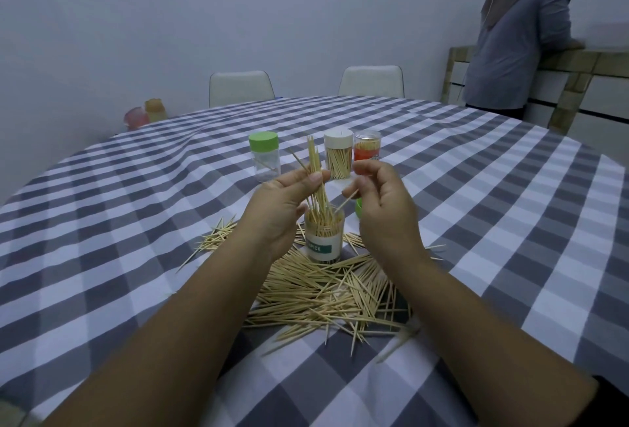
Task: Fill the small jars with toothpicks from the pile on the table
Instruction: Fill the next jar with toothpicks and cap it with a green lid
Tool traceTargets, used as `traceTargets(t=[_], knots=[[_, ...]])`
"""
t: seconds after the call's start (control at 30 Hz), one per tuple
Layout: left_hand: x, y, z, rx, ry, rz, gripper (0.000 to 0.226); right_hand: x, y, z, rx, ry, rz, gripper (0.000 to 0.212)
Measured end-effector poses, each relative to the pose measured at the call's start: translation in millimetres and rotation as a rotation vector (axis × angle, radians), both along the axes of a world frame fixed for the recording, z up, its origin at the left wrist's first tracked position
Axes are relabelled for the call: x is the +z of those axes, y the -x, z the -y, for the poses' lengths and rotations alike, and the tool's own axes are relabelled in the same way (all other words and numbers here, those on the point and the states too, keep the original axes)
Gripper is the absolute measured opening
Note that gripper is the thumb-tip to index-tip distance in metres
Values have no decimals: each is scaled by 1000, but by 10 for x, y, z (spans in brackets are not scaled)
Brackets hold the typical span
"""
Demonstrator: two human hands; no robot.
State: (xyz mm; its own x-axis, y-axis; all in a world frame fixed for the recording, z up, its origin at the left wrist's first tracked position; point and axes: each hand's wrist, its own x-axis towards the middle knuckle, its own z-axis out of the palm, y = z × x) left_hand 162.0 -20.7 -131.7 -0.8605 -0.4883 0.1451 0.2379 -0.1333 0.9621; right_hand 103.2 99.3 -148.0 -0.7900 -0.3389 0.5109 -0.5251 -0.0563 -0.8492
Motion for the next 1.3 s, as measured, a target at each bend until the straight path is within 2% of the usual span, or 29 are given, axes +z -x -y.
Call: traceTargets(t=[0.1, 0.2, 0.4, 0.6, 0.7, 0.83, 0.93, 1.0, 1.1, 1.3], knots=[[-54, -4, 6, -56, 33, 58, 18, -44, -34, 14, 27, -160, -140, 24], [-70, -25, 32, -98, 121, 83, 15, -79, -49, 25, 54, -235, -179, 31], [-52, -55, 87, -73, 188, 135, 19, -23, -69, 5, 120, -223, -80, 40], [-20, -99, 148, -83, 405, 219, 18, -29, -89, 17, 246, -178, 27, 48], [-12, -135, 169, -119, 543, 276, 35, -31, -92, 17, 273, -155, 24, 49], [28, -167, 173, -203, 565, 285, 19, -26, -103, 19, 313, -107, 67, 50], [61, -201, 214, -294, 573, 281, 30, -30, -74, 19, 315, -80, 107, 49], [67, -229, 213, -374, 614, 321, 27, -29, -68, 23, 330, -77, 117, 48], [29, -214, 219, -351, 707, 379, 40, -33, -108, 31, 336, -133, 32, 46], [-10, -198, 209, -227, 769, 348, 32, -61, -122, 46, 285, -211, -163, 48]])
